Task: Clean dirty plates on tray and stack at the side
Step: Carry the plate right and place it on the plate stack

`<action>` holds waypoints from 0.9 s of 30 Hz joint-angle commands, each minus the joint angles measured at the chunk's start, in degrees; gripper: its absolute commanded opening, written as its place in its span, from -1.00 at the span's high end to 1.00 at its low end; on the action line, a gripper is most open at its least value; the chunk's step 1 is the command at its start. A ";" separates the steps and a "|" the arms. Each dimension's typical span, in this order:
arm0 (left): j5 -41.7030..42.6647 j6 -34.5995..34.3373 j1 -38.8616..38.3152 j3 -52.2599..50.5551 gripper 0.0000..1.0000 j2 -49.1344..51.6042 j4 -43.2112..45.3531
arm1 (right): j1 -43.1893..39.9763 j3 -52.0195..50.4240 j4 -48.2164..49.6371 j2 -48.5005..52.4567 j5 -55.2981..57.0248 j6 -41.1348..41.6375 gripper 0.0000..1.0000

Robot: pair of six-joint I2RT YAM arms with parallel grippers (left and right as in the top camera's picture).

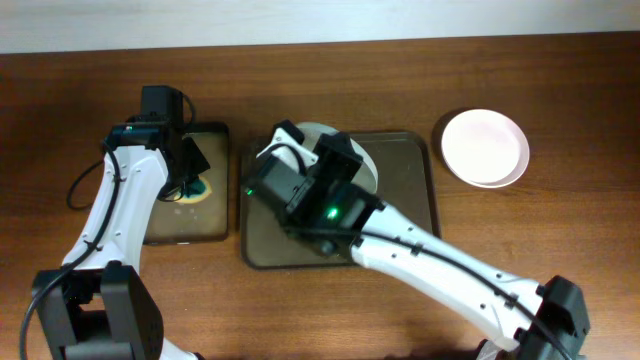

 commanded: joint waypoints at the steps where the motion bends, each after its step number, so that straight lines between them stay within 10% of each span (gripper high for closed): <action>1: -0.04 0.57 0.20 -0.61 1.00 0.52 -0.15 | -5.31 -0.79 -0.55 -0.39 0.92 7.06 0.92; 10: -0.02 0.57 0.20 -2.86 1.00 0.52 1.75 | -18.80 -0.70 -1.40 -0.61 -27.85 23.17 0.92; 18: -0.02 0.57 0.20 -2.91 1.00 0.52 2.40 | -52.17 -0.70 -0.98 0.11 -60.57 37.05 0.92; 27: 0.00 0.57 0.20 -2.91 1.00 0.52 3.48 | -72.13 -0.74 0.83 5.66 -64.72 38.60 0.92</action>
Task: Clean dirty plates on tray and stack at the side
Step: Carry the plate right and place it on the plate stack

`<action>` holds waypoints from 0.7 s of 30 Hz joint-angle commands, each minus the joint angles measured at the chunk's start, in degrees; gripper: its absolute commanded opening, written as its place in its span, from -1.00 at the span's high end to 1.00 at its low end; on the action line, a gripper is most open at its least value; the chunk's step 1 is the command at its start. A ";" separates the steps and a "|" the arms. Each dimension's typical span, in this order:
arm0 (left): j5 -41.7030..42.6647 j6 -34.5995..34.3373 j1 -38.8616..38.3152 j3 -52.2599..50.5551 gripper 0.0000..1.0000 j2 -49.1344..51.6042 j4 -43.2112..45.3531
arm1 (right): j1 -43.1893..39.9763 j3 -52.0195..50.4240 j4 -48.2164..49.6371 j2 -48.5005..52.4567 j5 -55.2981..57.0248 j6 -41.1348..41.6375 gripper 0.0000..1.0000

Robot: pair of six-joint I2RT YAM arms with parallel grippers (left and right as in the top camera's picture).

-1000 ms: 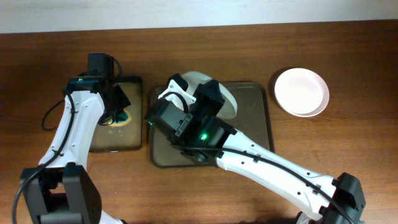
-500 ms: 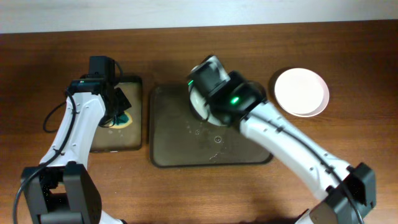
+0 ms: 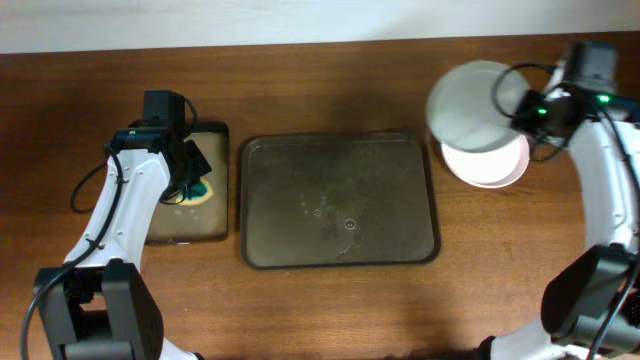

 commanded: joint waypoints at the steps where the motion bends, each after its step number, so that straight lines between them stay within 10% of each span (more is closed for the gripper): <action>1: 0.00 0.55 0.20 -0.46 1.00 0.52 0.35 | -3.02 -0.24 1.18 3.32 -3.34 2.32 0.92; 10: 0.00 0.57 0.20 -0.46 1.00 0.52 0.52 | -4.72 -0.24 0.79 11.30 -0.76 2.27 0.86; 13: 0.00 0.57 0.20 -0.46 1.00 0.52 0.61 | -4.35 -0.24 0.28 11.82 -0.96 2.19 -0.04; 21: -0.07 0.55 0.20 -0.52 1.00 0.52 1.95 | -2.23 -0.20 -3.91 8.98 -1.01 2.10 -0.34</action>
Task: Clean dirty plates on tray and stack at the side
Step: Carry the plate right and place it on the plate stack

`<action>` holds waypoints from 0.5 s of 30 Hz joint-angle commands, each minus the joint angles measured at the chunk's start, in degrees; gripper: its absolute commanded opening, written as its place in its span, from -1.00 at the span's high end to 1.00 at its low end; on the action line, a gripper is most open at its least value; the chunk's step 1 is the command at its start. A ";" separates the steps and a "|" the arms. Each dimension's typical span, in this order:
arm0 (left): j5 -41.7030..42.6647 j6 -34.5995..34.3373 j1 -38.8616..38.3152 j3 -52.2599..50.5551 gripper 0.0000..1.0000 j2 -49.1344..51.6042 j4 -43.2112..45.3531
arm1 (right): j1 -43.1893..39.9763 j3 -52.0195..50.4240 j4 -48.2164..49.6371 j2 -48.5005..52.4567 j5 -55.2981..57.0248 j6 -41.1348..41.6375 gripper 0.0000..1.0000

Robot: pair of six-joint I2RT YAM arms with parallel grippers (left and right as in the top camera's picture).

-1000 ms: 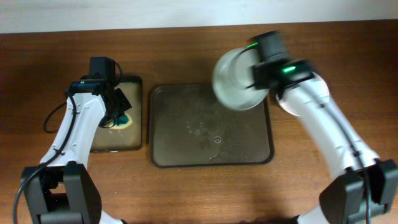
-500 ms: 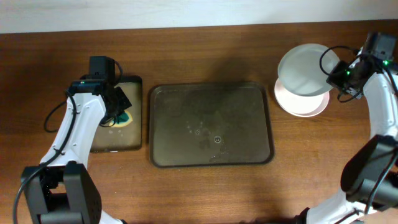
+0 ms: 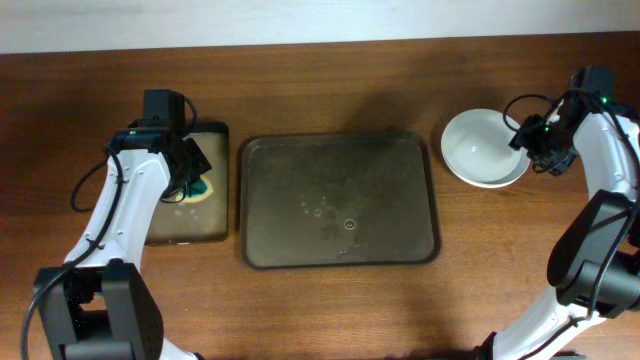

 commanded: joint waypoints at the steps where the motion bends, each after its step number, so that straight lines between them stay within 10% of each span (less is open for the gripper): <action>1: -0.15 0.55 0.20 -0.50 1.00 0.63 1.25 | 2.27 -0.22 -1.70 -3.65 0.07 0.33 -0.34; 15: -3.43 0.59 0.20 -0.74 0.70 10.58 10.03 | 21.79 -0.22 -6.05 -21.81 0.37 0.31 -0.41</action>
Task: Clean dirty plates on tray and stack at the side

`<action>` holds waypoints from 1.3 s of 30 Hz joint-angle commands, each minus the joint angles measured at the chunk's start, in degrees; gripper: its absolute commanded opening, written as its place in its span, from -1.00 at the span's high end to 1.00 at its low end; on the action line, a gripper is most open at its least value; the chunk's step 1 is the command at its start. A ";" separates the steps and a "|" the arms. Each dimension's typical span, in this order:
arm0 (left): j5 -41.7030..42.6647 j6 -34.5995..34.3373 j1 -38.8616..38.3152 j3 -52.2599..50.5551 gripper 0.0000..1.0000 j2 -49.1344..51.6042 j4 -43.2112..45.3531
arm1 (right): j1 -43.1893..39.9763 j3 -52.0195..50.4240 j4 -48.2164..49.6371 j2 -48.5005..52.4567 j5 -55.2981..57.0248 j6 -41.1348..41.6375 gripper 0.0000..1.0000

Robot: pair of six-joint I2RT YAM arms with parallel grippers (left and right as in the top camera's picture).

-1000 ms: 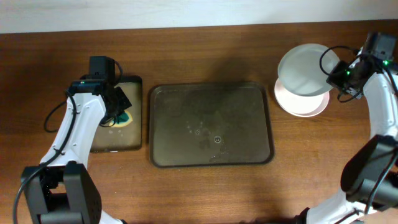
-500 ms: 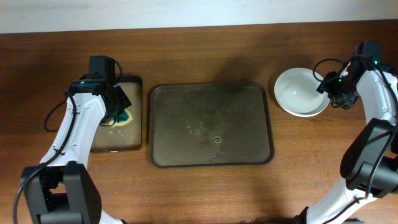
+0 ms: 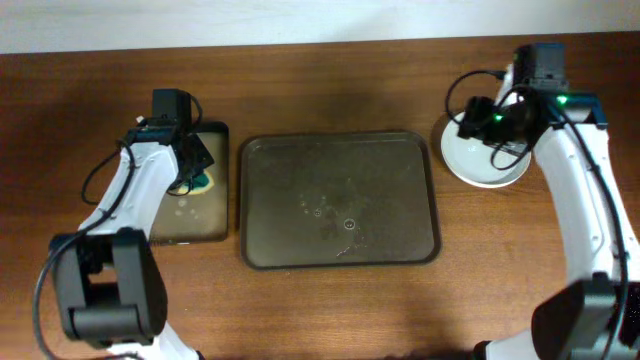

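Observation:
The large brown tray (image 3: 300, 235) lies in the middle of the table with no plate on it, only faint smears. White plates (image 3: 492, 170) sit stacked on the table to its right. My right gripper (image 3: 470, 124) hovers over the stack's back left rim; the overhead view does not show how its jaws stand. At the left, my left gripper (image 3: 196, 168) reaches down onto the small dark tray (image 3: 185, 225), shut on the green and yellow sponge (image 3: 205, 183).
A pale wall edge runs along the table's far side. Cables loop from both arms, near the left arm's elbow (image 3: 100, 190) and above the plates. Bare wood surrounds both trays.
My right arm has swung from the stack's right rim to its back left rim. The plates lie as before. My left gripper and the sponge have shifted slightly right.
First my right gripper was low over a white plate on the big tray, with one plate at the side. Then it held that plate tilted above the side plate and the tray was bare. Later the plate lay on the stack, where it stays.

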 commanded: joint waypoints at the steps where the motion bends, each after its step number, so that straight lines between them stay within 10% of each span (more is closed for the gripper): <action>1: -0.83 0.50 0.20 -0.48 0.52 3.15 0.81 | 3.87 -0.20 -0.48 -4.79 0.39 0.26 -0.41; 4: -0.87 1.11 0.20 -0.22 -0.45 3.15 0.90 | 7.50 -0.20 -1.33 -9.92 3.10 0.28 -0.46; 7: -0.85 1.11 0.20 0.87 -0.99 2.34 -0.35 | 10.16 -0.20 -2.84 -15.15 6.93 0.28 -0.51; 22: 7.82 1.07 0.17 5.44 -0.99 -22.23 -18.34 | 11.17 -0.26 -22.10 -45.99 8.26 0.31 -0.61; 26: 8.44 1.07 0.17 5.44 -0.99 -23.23 -21.73 | 11.17 -0.26 -28.74 -53.88 8.26 0.31 -0.97; 39: 8.39 1.07 0.17 5.40 -0.99 -23.15 -21.68 | 11.17 -0.24 -36.09 -64.67 8.28 0.28 -0.97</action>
